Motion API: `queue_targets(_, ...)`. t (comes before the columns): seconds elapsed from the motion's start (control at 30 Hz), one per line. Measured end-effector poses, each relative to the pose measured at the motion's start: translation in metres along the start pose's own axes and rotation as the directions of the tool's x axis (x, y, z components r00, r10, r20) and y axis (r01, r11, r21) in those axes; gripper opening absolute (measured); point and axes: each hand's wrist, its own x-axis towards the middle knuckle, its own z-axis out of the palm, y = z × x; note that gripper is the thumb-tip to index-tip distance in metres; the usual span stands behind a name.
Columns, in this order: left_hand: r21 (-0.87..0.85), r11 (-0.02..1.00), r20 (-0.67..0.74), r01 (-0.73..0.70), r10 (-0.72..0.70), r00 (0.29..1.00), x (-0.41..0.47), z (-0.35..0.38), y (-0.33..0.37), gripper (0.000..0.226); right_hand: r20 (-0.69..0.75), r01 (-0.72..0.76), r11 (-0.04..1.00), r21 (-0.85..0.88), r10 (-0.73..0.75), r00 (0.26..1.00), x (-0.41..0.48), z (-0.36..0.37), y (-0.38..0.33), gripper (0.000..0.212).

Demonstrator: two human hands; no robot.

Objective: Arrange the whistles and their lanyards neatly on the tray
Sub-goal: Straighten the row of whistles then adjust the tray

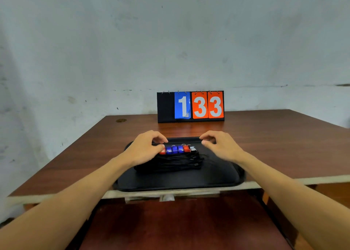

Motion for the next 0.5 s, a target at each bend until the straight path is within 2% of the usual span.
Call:
queue_targets(0.17, -0.019, 0.996, -0.132, 0.089, -0.090, 0.987, -0.021, -0.004, -0.004, 0.016, -0.058, -0.053, 0.999, -0.007, 0.053, 0.997, -0.026, 0.001, -0.008, 0.021)
queue_targets(0.33, -0.035, 0.969, -0.283, 0.245, -0.245, 0.927, -0.035, -0.008, -0.026, 0.016, -0.181, -0.136, 0.989, -0.062, 0.123, 0.976, -0.041, -0.003, 0.000, 0.021)
queue_targets(0.43, -0.050, 0.928, -0.285, 0.369, -0.368, 0.885, -0.041, -0.006, -0.042, 0.017, -0.172, -0.225, 0.968, -0.110, 0.205, 0.964, -0.045, -0.006, 0.012, 0.024)
queue_targets(0.5, 0.020, 0.884, -0.264, 0.467, -0.446, 0.855, -0.043, -0.003, -0.051, 0.027, -0.138, -0.283, 0.950, -0.134, 0.265, 0.954, -0.046, -0.006, 0.018, 0.028)
